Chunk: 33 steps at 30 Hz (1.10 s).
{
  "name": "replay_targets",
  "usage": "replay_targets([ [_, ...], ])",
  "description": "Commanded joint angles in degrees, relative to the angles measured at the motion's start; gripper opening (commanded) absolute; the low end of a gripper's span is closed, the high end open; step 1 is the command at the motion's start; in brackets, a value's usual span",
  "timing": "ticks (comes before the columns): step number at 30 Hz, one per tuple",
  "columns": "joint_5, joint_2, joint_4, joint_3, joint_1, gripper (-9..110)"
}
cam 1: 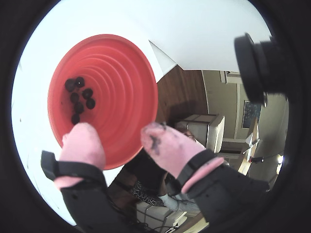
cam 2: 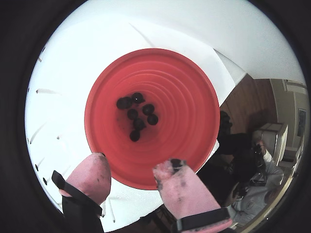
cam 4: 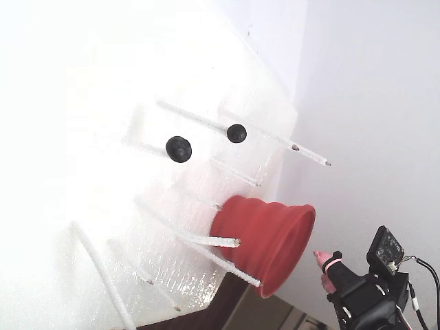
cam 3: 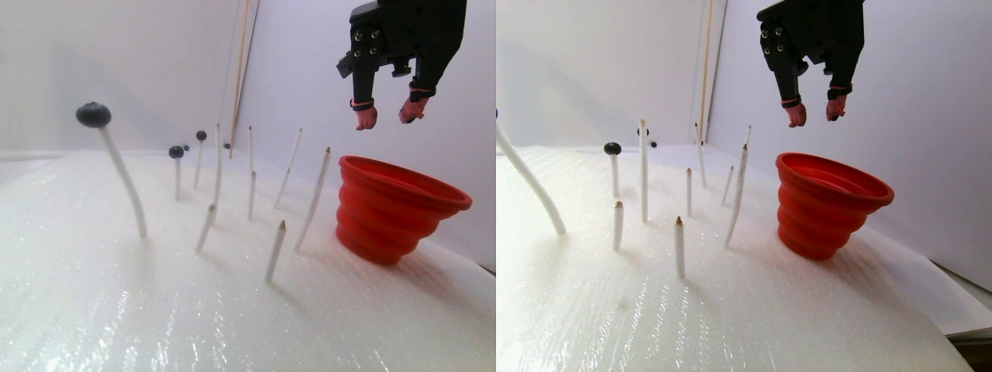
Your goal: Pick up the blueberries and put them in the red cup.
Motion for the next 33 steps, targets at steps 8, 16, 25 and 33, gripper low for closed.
replay_targets([
  [8, -0.18, 4.92, -0.26, -1.49, 0.0, 17],
  [16, 0.44, 8.35, 1.41, 1.05, -3.87, 16],
  [25, 0.97, 12.39, 3.34, 3.96, -8.96, 15],
  [33, 1.67, 16.44, 5.71, 5.8, -12.57, 15],
])
